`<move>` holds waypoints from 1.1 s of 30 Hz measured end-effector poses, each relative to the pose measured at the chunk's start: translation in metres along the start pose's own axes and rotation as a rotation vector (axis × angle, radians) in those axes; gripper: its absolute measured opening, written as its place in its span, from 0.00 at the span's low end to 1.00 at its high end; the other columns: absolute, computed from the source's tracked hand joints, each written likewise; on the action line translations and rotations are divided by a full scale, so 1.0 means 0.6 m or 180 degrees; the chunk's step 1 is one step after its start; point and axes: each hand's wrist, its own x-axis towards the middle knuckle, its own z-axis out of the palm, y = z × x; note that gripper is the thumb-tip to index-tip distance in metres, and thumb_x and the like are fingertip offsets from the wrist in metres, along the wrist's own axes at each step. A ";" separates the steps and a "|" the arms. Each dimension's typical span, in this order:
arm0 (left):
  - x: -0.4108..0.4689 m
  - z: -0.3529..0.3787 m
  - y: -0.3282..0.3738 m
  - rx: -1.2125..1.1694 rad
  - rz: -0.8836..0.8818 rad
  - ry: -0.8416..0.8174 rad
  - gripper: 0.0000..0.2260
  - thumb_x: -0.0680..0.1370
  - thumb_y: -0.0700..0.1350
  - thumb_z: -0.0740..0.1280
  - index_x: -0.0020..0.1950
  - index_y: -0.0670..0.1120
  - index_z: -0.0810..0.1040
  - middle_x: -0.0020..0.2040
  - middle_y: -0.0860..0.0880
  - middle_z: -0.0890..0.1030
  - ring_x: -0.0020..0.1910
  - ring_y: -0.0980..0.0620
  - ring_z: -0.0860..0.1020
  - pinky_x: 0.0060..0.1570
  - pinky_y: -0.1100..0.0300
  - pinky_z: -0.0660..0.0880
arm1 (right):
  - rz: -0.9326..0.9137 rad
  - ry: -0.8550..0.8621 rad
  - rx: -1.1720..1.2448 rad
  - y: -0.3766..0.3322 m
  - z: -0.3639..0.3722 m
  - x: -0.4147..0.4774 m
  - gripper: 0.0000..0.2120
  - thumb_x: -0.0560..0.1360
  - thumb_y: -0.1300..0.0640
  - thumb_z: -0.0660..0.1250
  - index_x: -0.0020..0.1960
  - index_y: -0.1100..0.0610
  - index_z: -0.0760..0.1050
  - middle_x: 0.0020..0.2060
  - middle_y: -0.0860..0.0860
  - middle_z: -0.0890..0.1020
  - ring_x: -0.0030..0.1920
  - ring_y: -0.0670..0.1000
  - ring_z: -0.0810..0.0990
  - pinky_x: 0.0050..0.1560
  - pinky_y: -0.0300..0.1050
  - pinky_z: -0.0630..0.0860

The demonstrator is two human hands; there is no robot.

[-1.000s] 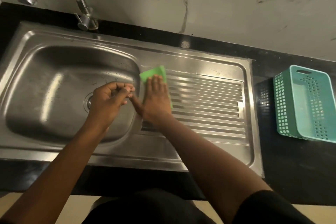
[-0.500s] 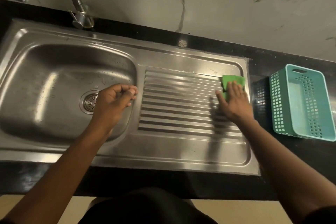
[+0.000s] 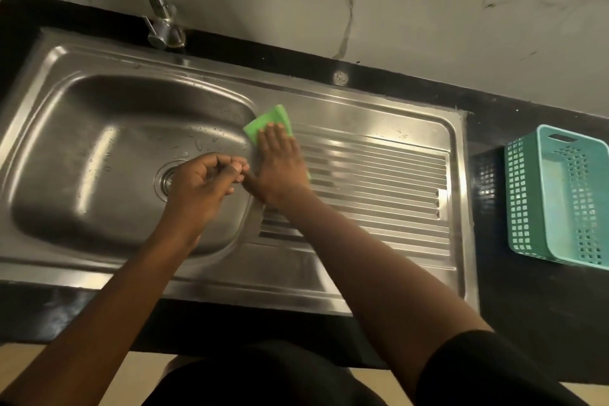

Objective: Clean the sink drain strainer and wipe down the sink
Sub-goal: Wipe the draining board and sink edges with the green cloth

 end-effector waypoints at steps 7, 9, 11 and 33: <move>0.017 -0.016 0.002 -0.0249 0.0093 0.0421 0.05 0.80 0.47 0.71 0.51 0.51 0.87 0.52 0.44 0.88 0.56 0.38 0.85 0.54 0.45 0.81 | -0.0755 0.0091 -0.0155 0.102 -0.005 -0.007 0.37 0.84 0.33 0.43 0.84 0.53 0.56 0.84 0.51 0.58 0.84 0.51 0.51 0.83 0.57 0.53; 0.018 -0.008 0.000 -0.0279 0.0075 0.0344 0.05 0.81 0.45 0.71 0.52 0.50 0.87 0.52 0.44 0.88 0.57 0.40 0.85 0.56 0.47 0.81 | -0.0352 0.0153 -0.0139 0.174 -0.013 -0.031 0.35 0.84 0.34 0.43 0.85 0.52 0.54 0.84 0.51 0.56 0.84 0.51 0.51 0.83 0.56 0.51; 0.017 0.004 -0.002 -0.0233 0.0028 0.0213 0.05 0.82 0.43 0.70 0.55 0.48 0.86 0.54 0.46 0.88 0.57 0.43 0.86 0.58 0.47 0.82 | 0.0178 0.0186 -0.0145 0.253 -0.020 -0.062 0.36 0.84 0.33 0.41 0.85 0.53 0.51 0.85 0.51 0.54 0.84 0.51 0.49 0.84 0.55 0.47; 0.015 0.010 -0.018 -0.0222 -0.0010 -0.0102 0.06 0.82 0.39 0.69 0.54 0.45 0.86 0.53 0.49 0.89 0.56 0.46 0.86 0.52 0.58 0.83 | 0.1539 0.0336 0.0456 0.155 -0.045 0.066 0.48 0.79 0.26 0.37 0.84 0.62 0.42 0.84 0.60 0.45 0.84 0.59 0.42 0.84 0.57 0.44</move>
